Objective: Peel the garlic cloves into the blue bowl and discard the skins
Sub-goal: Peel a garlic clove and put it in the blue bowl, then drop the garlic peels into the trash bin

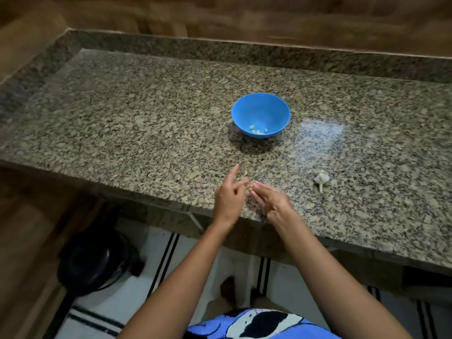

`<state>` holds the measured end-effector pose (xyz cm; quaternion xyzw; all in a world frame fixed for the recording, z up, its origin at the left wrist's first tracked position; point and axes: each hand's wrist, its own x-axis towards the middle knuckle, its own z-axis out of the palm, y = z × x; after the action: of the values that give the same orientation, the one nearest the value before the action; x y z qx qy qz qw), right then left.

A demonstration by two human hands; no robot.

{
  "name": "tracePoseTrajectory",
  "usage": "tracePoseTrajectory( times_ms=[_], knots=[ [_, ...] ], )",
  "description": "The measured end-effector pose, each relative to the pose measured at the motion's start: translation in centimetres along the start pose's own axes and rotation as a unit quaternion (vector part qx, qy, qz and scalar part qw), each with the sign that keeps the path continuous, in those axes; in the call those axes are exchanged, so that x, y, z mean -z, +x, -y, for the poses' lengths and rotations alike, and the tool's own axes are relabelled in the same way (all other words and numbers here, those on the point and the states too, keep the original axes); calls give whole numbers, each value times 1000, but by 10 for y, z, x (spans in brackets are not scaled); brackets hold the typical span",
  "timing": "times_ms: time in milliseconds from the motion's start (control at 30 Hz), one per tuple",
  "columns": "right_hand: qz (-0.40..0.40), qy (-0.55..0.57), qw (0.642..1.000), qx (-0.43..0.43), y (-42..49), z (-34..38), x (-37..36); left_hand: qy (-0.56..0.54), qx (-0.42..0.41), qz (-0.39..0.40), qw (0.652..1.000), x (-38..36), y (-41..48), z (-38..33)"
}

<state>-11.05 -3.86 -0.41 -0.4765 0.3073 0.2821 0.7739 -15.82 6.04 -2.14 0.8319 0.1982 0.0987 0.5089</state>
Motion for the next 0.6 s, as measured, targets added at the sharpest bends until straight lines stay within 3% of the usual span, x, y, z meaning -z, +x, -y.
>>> tracePoseTrajectory(
  times_ms=[33, 100, 167, 267, 400, 500, 600],
  knots=[
    [0, -11, 1000, -3, 0, 2, 0, -23, 33, -32, 999, 10, 8, 6],
    [-1, -26, 1000, -10, 1, 4, 3, 72, 53, -66, 994, 34, 29, 25],
    [2, -39, 999, -7, 2, 3, 9, 235, 56, 4, 970, 50, 43, 44],
    [2, -40, 999, -5, 5, -1, 16, 348, 43, 73, 934, 47, 40, 51],
    [0, -52, 999, 1, 8, -3, 16, 389, -9, 36, 920, 29, 11, 50],
    [11, -67, 998, 6, 8, -7, 11, 457, -39, 25, 888, 27, 1, 44],
    [22, -90, 996, 11, 7, -16, 1, 400, -29, 20, 916, 33, 12, 39]
  ],
)
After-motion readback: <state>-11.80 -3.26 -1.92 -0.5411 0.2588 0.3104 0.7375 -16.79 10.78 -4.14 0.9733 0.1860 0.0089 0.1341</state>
